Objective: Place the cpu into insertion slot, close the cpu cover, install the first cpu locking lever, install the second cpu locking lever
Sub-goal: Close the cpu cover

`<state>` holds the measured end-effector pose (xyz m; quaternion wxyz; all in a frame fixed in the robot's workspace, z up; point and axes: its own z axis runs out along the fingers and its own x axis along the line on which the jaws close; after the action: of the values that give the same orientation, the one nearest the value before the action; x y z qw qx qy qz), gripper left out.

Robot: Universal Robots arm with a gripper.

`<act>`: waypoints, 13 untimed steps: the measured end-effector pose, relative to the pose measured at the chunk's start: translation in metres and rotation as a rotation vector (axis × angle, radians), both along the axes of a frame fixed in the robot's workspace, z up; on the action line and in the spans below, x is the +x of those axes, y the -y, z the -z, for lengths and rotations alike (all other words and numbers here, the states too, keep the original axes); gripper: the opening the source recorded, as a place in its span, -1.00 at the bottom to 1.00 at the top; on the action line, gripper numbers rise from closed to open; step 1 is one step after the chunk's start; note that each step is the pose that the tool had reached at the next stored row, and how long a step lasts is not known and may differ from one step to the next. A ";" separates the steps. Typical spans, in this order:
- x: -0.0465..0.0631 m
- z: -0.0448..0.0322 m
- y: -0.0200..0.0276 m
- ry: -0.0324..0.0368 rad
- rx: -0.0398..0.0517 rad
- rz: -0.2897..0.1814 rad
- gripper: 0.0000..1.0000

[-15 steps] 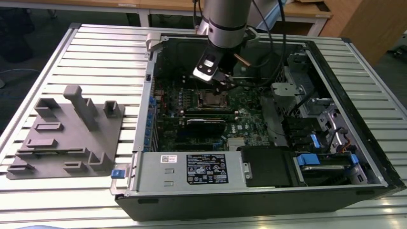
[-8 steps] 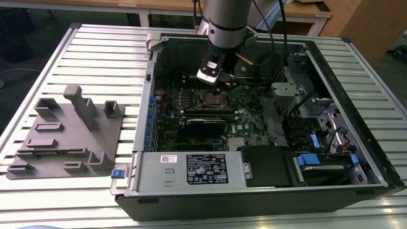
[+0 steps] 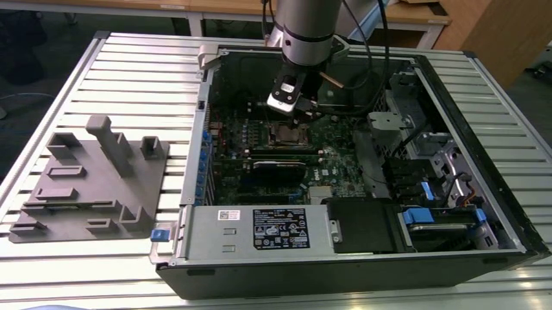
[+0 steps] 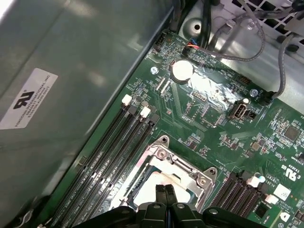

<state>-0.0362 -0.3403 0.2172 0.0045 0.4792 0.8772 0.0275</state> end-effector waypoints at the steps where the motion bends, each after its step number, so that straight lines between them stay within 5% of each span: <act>1: 0.000 0.0000 0.0000 0.0000 0.0000 -0.006 -0.79; 13: 0.000 0.0002 0.0000 0.0001 0.0001 -0.160 -0.79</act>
<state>-0.0362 -0.3403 0.2170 0.0023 0.4077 0.9127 0.0278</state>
